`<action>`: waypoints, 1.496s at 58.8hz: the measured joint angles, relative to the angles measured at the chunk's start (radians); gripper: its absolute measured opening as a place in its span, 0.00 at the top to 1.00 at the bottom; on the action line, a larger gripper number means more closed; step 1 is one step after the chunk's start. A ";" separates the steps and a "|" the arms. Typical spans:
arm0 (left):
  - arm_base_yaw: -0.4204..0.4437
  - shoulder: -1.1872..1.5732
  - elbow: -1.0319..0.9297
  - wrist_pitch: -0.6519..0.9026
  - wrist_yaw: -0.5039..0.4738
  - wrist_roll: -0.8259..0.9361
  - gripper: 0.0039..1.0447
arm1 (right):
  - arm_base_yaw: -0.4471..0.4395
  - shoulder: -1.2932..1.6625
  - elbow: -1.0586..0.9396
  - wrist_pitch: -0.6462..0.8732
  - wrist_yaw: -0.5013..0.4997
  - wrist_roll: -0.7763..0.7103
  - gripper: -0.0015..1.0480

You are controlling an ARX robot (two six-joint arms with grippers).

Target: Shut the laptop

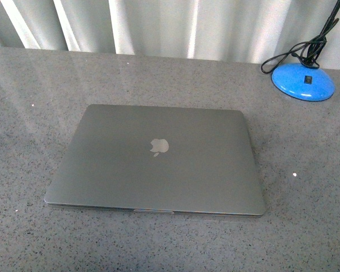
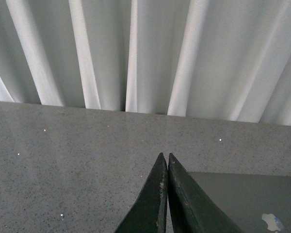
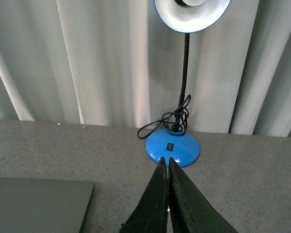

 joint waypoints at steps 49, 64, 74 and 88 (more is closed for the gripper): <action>0.000 -0.446 -0.075 -0.341 0.000 0.001 0.97 | -0.105 -0.484 -0.070 -0.378 -0.101 0.002 0.99; 0.000 -0.547 -0.075 -0.442 0.000 0.001 0.97 | -0.105 -0.594 -0.071 -0.486 -0.101 0.002 0.99; 0.000 -0.592 -0.075 -0.487 0.000 0.001 0.97 | -0.105 -0.645 -0.071 -0.537 -0.101 0.002 0.99; 0.000 -0.769 -0.075 -0.677 0.000 0.001 0.97 | -0.105 -0.788 -0.070 -0.716 -0.101 0.003 0.99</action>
